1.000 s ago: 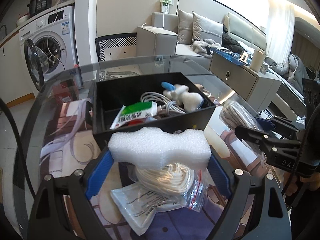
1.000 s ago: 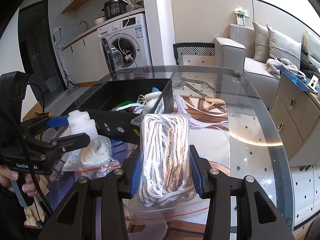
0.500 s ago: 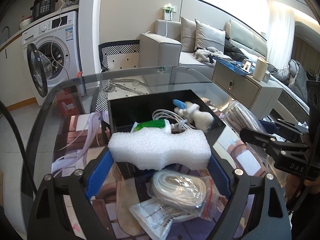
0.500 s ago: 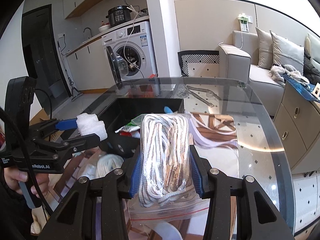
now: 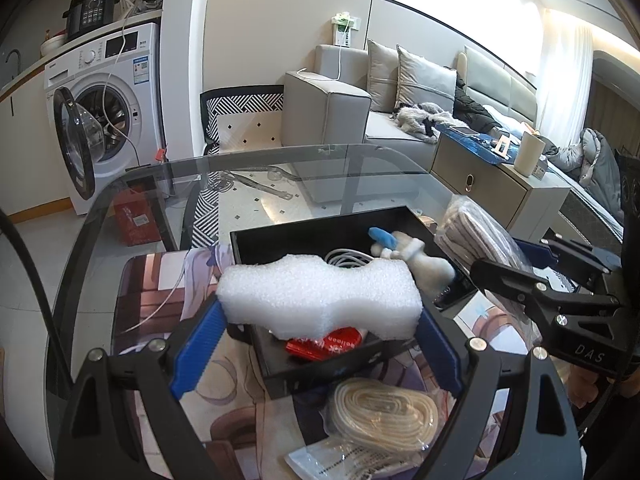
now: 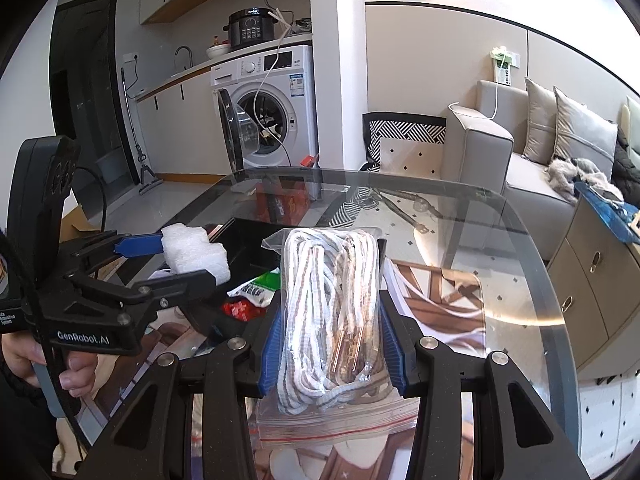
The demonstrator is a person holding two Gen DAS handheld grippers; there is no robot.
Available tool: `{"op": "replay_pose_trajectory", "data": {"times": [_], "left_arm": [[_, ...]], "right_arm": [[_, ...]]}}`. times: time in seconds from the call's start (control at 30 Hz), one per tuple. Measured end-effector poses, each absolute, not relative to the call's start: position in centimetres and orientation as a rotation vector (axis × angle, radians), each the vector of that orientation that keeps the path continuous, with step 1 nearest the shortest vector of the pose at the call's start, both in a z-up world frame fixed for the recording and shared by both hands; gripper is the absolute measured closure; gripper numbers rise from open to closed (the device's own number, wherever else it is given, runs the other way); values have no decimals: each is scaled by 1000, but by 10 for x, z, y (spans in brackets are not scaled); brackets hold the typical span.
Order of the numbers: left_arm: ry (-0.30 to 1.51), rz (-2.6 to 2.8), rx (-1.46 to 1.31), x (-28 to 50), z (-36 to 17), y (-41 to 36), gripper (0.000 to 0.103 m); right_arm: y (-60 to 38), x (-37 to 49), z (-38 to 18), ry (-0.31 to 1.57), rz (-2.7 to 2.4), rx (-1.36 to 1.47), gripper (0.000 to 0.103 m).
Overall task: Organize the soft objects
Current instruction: 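Carry the rope bag and foam block over the black box, then lower both items into the box and open both grippers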
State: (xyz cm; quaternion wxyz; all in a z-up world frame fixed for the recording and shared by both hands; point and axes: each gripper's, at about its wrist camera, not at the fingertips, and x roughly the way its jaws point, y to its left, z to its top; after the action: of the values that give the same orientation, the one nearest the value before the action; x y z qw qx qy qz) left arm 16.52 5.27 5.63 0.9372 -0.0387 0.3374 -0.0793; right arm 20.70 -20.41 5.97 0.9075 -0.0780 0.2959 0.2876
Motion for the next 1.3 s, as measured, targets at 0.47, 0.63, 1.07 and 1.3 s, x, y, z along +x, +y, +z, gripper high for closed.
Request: {"op": "replay_pose_trajectory", "data": {"times": [0.47, 0.63, 1.07, 1.3], "left_arm": [[719, -163, -33, 190, 42, 46, 13], [717, -156, 3, 195, 40, 41, 13], [723, -157, 23, 204, 40, 41, 13], [731, -161, 30, 203, 38, 42, 13]], "right_arm": [[-180, 238, 52, 632, 614, -196, 59], [-173, 247, 48, 639, 618, -219, 59], [-161, 265, 44, 641, 636, -279, 59], [-157, 268, 40, 646, 642, -275, 59]]}}
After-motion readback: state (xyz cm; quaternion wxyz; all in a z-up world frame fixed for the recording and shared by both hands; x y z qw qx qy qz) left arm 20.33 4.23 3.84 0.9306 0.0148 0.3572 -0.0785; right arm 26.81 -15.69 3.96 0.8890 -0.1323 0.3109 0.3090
